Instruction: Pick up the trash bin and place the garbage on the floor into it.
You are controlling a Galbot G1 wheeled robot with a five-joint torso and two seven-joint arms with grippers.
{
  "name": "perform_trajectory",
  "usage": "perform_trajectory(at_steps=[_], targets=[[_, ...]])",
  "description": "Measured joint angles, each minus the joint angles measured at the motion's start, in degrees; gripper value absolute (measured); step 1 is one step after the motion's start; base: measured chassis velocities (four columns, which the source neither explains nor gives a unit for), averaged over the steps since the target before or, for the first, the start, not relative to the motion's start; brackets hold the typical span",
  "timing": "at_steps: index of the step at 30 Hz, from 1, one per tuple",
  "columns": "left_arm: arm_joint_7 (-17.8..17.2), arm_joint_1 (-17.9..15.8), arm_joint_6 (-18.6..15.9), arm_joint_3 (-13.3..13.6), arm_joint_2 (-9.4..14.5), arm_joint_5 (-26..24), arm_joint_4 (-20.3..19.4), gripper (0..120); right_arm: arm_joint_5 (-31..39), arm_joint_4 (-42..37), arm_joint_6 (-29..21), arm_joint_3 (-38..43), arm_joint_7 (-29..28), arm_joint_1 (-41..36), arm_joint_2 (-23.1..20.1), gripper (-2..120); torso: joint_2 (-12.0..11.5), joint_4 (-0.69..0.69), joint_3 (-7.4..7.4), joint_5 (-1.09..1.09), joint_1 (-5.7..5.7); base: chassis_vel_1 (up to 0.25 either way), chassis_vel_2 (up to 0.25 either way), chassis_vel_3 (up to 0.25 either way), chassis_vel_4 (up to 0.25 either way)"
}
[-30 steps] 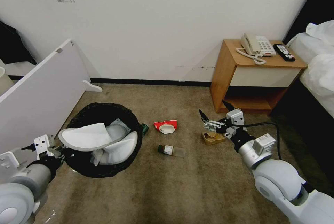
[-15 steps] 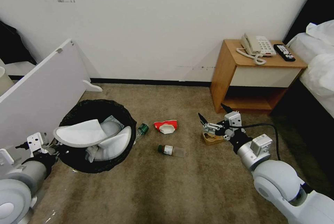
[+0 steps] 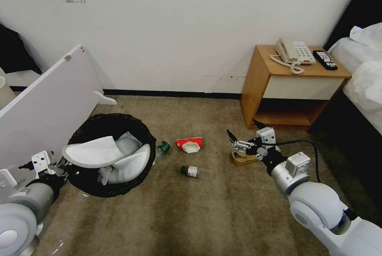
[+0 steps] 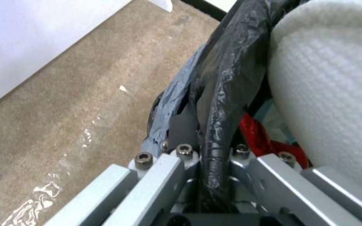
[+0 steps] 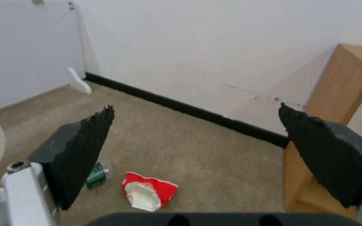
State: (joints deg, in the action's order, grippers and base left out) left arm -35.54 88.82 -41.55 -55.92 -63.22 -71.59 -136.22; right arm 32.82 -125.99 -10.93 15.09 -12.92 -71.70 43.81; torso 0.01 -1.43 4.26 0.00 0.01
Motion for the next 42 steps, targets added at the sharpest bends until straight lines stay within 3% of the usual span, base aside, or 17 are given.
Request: perform_trajectory(at_steps=[7, 28, 42], targets=[[0.1, 0.0, 0.0, 0.0, 0.0, 0.0, 0.0, 1, 0.0, 0.1, 0.2, 0.0, 0.0, 0.1, 0.0, 100, 0.0, 0.0, 0.0, 0.0, 0.0, -0.071, 0.071, 0.056, -0.066], [0.1, -0.7, 0.2, 1.1, -0.3, 0.3, 0.3, 1, 0.1, 1.0, 3.3, -2.0, 0.0, -0.5, 0.7, 100, 0.0, 0.01, 0.02, -0.01, 0.01, -0.22, 0.218, 0.215, -0.224], [0.4, 0.1, 0.2, 0.9, -1.5, 1.2, 0.3, 1, -0.2, -0.4, -0.4, -8.6, 2.8, -5.8, -2.7, 100, 0.0, -0.01, -0.01, 0.01, 0.01, -0.02, 0.02, 0.015, -0.018]])
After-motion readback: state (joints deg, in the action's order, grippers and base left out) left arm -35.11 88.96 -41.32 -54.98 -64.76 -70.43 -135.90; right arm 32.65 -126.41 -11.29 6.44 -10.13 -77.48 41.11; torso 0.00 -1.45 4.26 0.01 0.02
